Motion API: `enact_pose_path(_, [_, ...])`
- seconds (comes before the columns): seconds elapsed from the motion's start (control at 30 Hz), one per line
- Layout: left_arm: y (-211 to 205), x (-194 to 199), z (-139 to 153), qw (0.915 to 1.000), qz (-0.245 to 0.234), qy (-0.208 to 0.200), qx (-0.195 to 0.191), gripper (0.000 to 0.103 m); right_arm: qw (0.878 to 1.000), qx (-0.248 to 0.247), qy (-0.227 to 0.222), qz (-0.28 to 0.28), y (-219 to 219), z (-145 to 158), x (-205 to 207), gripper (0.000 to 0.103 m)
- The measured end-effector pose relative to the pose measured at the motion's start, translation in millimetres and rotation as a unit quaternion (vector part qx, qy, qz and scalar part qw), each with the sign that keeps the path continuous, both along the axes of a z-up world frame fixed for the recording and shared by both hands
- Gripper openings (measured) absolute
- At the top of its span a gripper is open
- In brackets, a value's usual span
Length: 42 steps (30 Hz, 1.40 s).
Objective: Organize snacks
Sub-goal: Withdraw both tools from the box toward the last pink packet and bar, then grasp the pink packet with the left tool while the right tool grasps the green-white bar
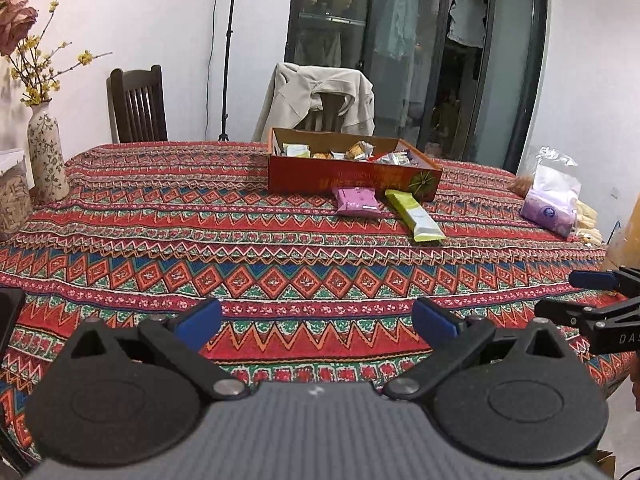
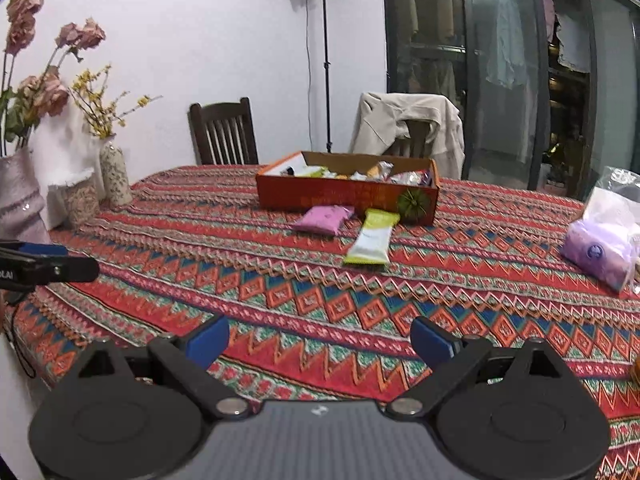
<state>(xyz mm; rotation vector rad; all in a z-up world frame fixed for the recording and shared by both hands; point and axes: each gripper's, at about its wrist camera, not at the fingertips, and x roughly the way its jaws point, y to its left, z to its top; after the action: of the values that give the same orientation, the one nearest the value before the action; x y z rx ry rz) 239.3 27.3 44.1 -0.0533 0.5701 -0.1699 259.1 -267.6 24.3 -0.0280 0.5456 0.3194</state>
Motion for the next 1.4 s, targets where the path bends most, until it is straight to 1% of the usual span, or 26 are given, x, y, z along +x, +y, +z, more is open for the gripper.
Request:
enact_pose_path(0.23, [-12.5,33.1,-6.2,0.9998,-0.009,0.018,0.007,0.103,1.0,0.009,0.022,-0.015,-7.8,-18.4,17.3,0.097])
enact_pose_path(0.33, [-19.5,57.1,-7.1,0.9996,-0.017,0.02,0.01,0.103,0.999,0.01,0.025,-0.022,-11.2,-22.8,33.3,0.097])
enact_pose_path(0.47, [-30.0,96.0,-8.3,0.9992,-0.029,0.027,0.011,0.103,1.0,0.0,0.019,-0.018,-11.0,-22.5,64.3,0.098])
enact_pose_path(0.53, [-34.2,119.8,-10.0,0.9988,-0.034,0.033,0.008,0.103,1.0,0.001,0.013,-0.019,-11.4,-21.5,88.4,0.098])
enact_pose_path(0.67, [-45.8,175.0,-15.0,0.9978,-0.043,0.05,0.001,0.103,0.999,0.011,0.017,-0.032,-11.8,-24.8,144.3,0.098])
enact_pose_path(0.77, [-54.2,212.4,-18.2,0.9975,-0.054,0.046,-0.006,0.103,0.999,0.008,0.026,-0.031,-4.8,-30.0,187.1,0.098])
enact_pose_path(0.87, [-66.2,251.5,-27.6,0.9962,-0.063,0.06,-0.008,0.103,0.999,-0.004,0.034,-0.027,5.2,-39.0,227.3,0.098])
enact_pose_path(0.93, [-76.1,274.3,-36.7,0.9955,-0.063,0.071,-0.001,0.103,0.999,-0.01,0.043,-0.029,11.5,-46.7,252.8,0.097])
enact_pose_path(1.03, [-87.5,302.5,-49.9,0.9949,-0.064,0.077,0.001,0.103,0.998,-0.018,0.05,-0.033,16.9,-58.6,275.5,0.095])
enact_pose_path(1.07, [-90.7,309.0,-53.2,0.9949,-0.066,0.076,0.0,0.103,0.998,-0.021,0.053,-0.034,18.2,-62.8,281.8,0.09])
enact_pose_path(1.1, [-94.2,315.7,-56.6,0.9947,-0.069,0.076,-0.002,0.103,0.998,-0.027,0.053,-0.036,18.4,-66.3,285.4,0.081])
enact_pose_path(1.13, [-97.3,320.3,-58.8,0.9946,-0.071,0.076,-0.006,0.103,0.997,-0.036,0.055,-0.038,18.8,-69.6,288.2,0.074])
enact_pose_path(1.2, [-105.6,329.1,-63.9,0.9939,-0.08,0.076,-0.008,0.103,0.997,-0.043,0.056,-0.043,14.4,-72.2,290.8,0.054])
enact_pose_path(1.23, [-110.8,332.9,-66.5,0.9936,-0.083,0.076,-0.005,0.101,0.996,-0.044,0.056,-0.049,10.3,-72.4,291.4,0.051])
enact_pose_path(1.27, [-115.5,336.0,-68.9,0.9938,-0.082,0.075,-0.001,0.096,0.996,-0.041,0.055,-0.055,4.7,-71.8,291.3,0.046])
enact_pose_path(1.3, [-119.2,339.6,-71.5,0.9939,-0.079,0.077,0.003,0.093,0.996,-0.04,0.054,-0.066,-1.2,-71.6,291.4,0.044])
enact_pose_path(1.33, [-121.7,343.2,-75.2,0.9938,-0.074,0.083,0.007,0.086,0.995,-0.04,0.052,-0.073,-6.7,-71.2,291.7,0.043])
enact_pose_path(1.37, [-123.1,346.1,-79.0,0.9939,-0.068,0.087,0.008,0.082,0.995,-0.039,0.049,-0.084,-12.2,-71.2,291.3,0.042])
enact_pose_path(1.4, [-123.2,346.9,-81.5,0.9945,-0.061,0.085,0.009,0.081,0.994,-0.039,0.048,-0.09,-17.1,-71.9,292.4,0.04])
